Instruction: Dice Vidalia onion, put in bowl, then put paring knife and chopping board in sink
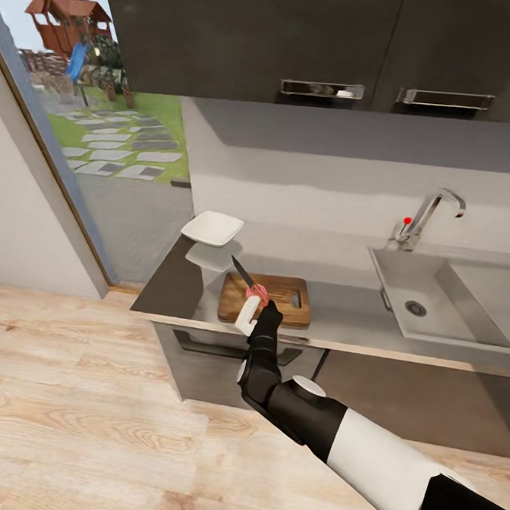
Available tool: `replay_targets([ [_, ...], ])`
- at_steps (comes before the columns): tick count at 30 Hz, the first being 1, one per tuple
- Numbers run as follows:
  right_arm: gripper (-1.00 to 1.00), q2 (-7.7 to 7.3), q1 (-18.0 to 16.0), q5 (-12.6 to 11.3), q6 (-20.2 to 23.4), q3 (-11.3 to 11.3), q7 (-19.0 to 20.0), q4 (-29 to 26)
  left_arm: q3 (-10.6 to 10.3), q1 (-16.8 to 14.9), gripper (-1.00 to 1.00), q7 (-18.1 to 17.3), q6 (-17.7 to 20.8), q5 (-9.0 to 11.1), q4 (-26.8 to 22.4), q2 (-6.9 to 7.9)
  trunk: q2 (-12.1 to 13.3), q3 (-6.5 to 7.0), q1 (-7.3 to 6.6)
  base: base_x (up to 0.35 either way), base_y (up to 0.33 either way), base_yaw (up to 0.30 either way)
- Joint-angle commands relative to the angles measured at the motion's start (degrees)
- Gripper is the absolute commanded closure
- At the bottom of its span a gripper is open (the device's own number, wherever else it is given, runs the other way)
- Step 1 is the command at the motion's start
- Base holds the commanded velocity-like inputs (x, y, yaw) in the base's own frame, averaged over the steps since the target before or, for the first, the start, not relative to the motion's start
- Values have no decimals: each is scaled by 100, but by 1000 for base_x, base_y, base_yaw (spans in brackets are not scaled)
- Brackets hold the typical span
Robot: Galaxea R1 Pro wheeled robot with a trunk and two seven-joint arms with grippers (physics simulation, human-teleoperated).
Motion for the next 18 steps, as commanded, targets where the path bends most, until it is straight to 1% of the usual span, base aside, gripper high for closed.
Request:
replay_targets([
  [1, 100, 0, -9, -16, 28, 19, -38, 1, -7, 4, -100, -26, -3, 52, -10, 1, -9, -8, 3, 45, -66, 0],
  [15, 100, -10, -9, -19, 27, 17, -38, 22, -7, 4, -100, -26, -3, 48, -10, 1, -9, -8, 3, 101, -133, 0],
  [18, 100, -4, -9, -19, 27, 23, -38, 26, -7, 4, -100, -26, -3, 48, -10, 1, -9, -8, 3, 54, -62, 0],
])
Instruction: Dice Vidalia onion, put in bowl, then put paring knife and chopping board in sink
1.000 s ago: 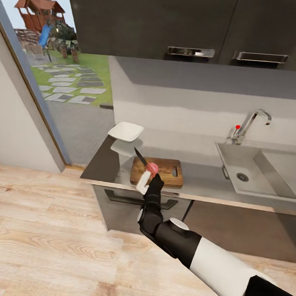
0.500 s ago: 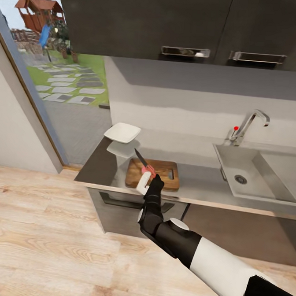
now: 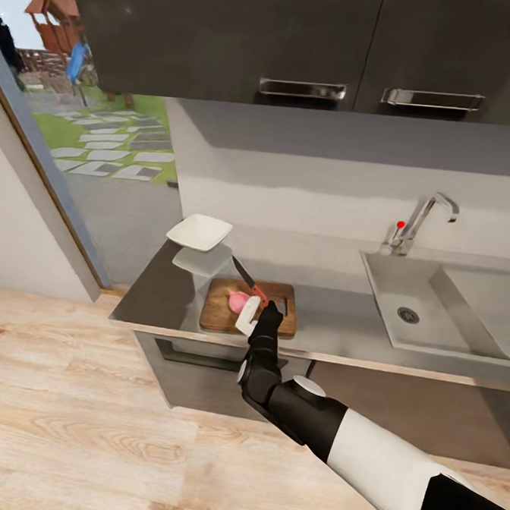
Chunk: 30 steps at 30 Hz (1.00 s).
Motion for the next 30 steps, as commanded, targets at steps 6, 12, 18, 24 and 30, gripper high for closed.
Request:
replay_targets([
  [6, 100, 16, -9, -19, 28, 30, -38, 3, -11, 4, -100, -26, -3, 54, -10, 1, -9, -8, 3, 6, -8, 0],
  [12, 100, 36, -9, -19, 28, 31, -38, 3, -10, 4, -100, -26, -3, 55, -3, 1, -9, -8, 3, -98, 56, 0],
  [18, 100, 38, -9, -19, 28, 31, -38, 3, -9, 4, -100, -26, -3, 54, -2, 1, -9, -8, 3, -209, 149, 0],
  [24, 100, 38, -9, -19, 30, 31, -38, 3, -9, 4, -100, -26, -3, 54, -2, 1, -9, -8, 3, -41, 26, 0],
  [30, 100, 16, -9, -19, 30, 31, -38, 21, -9, 4, -100, -26, -3, 54, -2, 1, -9, -8, 3, 0, 1, 0],
])
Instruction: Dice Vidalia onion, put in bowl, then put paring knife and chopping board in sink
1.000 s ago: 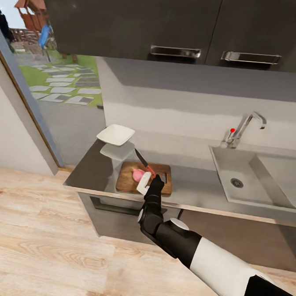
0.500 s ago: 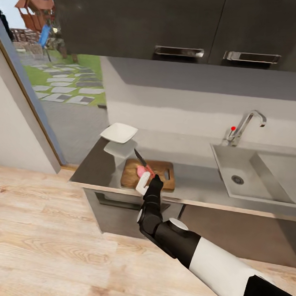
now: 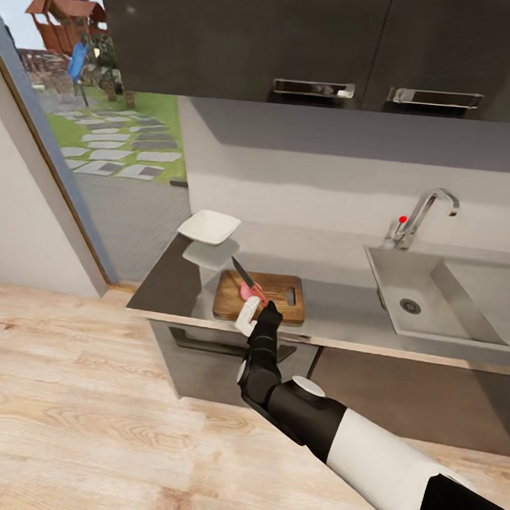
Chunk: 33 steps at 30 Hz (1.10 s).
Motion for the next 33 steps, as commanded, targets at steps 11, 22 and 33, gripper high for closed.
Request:
replay_targets([
  [11, 100, -1, -9, -18, 27, 20, -38, 119, -13, 4, -100, -26, -3, 54, -10, -1, -9, -8, 3, 80, -64, 0],
  [22, 100, 21, -9, -18, 35, 28, -38, 127, -13, 4, -100, -26, -3, 54, -10, 1, -9, -8, 3, 2, -2, 0],
  [33, 100, 22, -9, -18, 27, 29, -31, 278, -14, 4, -100, -26, -3, 54, -10, -1, -9, -8, 3, 0, 0, 0],
])
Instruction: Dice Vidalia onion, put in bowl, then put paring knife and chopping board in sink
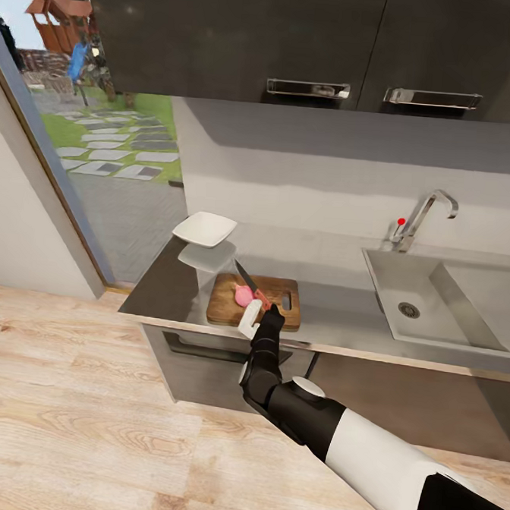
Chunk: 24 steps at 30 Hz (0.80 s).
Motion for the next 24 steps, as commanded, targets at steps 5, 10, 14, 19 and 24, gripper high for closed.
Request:
replay_targets([
  [5, 100, 1, -9, -19, 28, 21, -37, 6, -8, 4, -100, -26, -3, 55, -10, 1, -9, -9, 3, 0, 0, 0],
  [10, 100, -7, -9, -19, 28, 21, -38, 6, -8, 4, -100, -27, -3, 55, -10, 2, -9, -9, 3, 0, 0, 0],
  [14, 100, -3, -9, -19, 28, 21, -44, 6, -8, 4, -100, -26, -3, 55, -4, 1, -9, -9, 3, 0, 0, 0],
  [19, 100, -9, -9, -19, 28, 21, -44, 6, -9, 4, -100, -26, -3, 55, -2, 3, -9, -9, 3, 0, 0, 0],
  [24, 100, -8, -9, -19, 28, 21, -45, 6, -9, 4, -100, -26, -3, 55, -1, 1, -9, -9, 3, 0, 0, 0],
])
